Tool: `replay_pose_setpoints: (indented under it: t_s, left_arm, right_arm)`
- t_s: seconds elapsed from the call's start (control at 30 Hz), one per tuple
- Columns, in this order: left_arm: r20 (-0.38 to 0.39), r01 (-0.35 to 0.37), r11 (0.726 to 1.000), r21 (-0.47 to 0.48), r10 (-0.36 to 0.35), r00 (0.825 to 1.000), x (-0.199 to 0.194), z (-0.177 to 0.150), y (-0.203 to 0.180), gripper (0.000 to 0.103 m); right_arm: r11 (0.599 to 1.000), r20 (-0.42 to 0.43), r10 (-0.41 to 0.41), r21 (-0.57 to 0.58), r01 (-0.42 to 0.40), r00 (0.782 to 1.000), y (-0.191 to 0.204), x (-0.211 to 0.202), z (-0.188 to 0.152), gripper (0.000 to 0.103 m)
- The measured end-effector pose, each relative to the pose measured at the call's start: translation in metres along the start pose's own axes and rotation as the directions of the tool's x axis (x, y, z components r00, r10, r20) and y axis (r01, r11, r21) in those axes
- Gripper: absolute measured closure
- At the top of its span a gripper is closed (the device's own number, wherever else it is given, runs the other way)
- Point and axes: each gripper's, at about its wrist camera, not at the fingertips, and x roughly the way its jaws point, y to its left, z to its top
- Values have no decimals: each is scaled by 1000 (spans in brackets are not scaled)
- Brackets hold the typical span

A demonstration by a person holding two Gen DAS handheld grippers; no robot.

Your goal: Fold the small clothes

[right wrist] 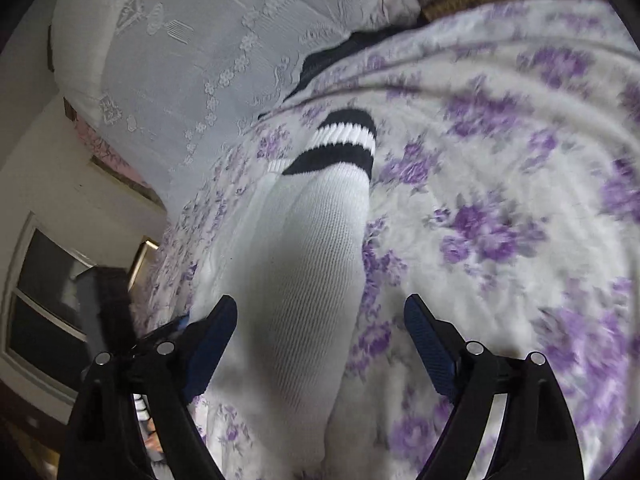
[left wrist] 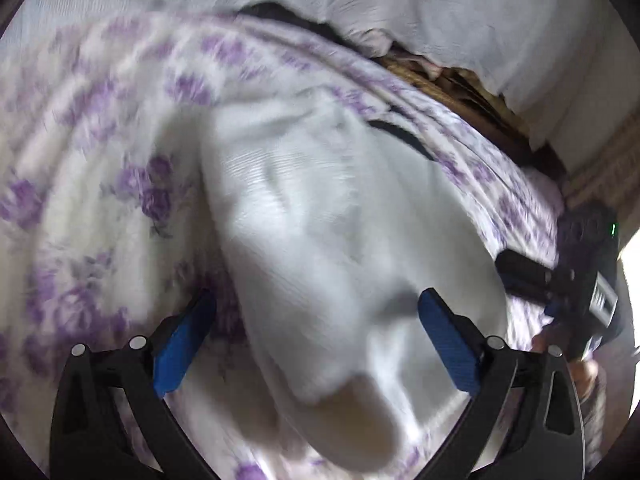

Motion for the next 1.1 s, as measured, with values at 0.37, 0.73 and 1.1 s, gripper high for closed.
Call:
replay_pose_setpoints:
  t_s: [0.37,0.73,1.1]
  left_arm:
    - [57,23,999,40,-26,998,5,3,-13,23]
    - [87,39,990,136,-51,995,-18,0,-48,63]
    - [27,140,949,283,-154,988,11,-13,-181,63]
  right_arm:
    - [993,24,9,-119,-6,1000,31,45,9,46]
    - [979,122,-49,-190,72,991,52,-2,1,54]
    - [971,270,-155,-134,197,950,0,-143,-12,55]
